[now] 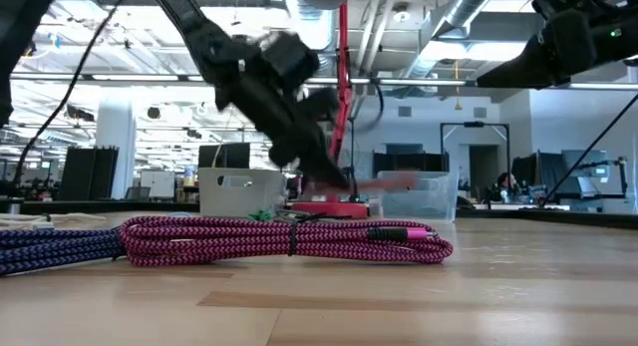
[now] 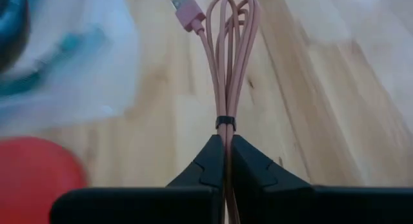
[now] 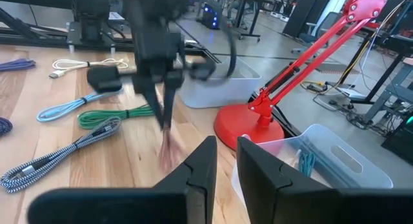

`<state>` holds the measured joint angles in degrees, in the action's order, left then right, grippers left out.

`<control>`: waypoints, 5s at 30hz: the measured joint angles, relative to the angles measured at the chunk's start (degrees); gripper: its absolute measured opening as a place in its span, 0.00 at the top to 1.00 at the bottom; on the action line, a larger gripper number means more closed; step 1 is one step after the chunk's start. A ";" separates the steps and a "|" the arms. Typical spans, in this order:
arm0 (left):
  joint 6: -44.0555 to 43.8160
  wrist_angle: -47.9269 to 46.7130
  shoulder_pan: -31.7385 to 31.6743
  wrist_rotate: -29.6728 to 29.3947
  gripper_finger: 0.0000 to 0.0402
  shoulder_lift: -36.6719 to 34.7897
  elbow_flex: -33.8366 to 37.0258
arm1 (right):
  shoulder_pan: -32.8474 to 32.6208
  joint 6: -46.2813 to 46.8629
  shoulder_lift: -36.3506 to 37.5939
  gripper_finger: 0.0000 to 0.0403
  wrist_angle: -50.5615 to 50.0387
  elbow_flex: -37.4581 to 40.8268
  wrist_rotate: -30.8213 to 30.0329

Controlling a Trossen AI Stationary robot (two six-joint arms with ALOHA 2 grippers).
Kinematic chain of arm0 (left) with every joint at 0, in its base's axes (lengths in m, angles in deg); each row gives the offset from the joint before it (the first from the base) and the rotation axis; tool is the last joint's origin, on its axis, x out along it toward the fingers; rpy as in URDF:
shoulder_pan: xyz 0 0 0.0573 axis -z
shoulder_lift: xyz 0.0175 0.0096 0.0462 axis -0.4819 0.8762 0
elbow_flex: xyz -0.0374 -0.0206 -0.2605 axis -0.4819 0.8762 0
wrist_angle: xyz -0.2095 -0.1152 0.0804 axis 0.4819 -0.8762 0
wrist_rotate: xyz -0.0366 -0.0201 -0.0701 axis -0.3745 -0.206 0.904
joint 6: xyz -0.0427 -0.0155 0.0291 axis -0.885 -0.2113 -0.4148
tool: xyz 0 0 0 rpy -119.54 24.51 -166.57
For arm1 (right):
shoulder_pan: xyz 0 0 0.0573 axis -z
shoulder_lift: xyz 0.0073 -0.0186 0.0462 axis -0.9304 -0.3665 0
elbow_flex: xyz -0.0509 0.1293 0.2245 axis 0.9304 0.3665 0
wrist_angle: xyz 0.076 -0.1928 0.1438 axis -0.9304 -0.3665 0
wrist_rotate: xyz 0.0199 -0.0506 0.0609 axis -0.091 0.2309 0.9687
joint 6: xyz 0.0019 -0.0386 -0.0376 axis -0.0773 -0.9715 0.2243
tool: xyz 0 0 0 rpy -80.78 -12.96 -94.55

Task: Pick & Place USB Port
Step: Put the light brown charger cable into the gray bin, then put the black and white charger cable into the transparent bin

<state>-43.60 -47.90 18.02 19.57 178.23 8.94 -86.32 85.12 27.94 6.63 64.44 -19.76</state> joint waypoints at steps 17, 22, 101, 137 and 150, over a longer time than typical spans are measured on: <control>-3.16 -18.32 -9.39 -19.78 0.97 -18.46 -0.05 | -0.04 1.40 0.00 0.87 0.04 -0.02 -0.17; -5.58 -18.24 -14.25 -19.78 0.97 -18.53 0.83 | -0.04 1.53 0.00 0.87 0.04 -0.02 -0.17; -12.72 5.68 -15.88 6.24 0.76 -31.54 21.11 | -0.70 11.94 -6.09 0.87 3.91 -0.02 2.21; -12.74 4.36 -16.00 4.70 0.76 -34.59 21.11 | 2.07 16.57 -53.72 0.82 10.32 -24.09 12.11; -12.74 4.36 -16.00 4.70 0.76 -34.59 21.11 | 2.25 21.61 -60.37 0.59 8.01 -28.24 13.81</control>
<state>-56.34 -43.53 2.03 24.28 143.64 30.06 -84.07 106.73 -32.44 14.64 36.20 -5.96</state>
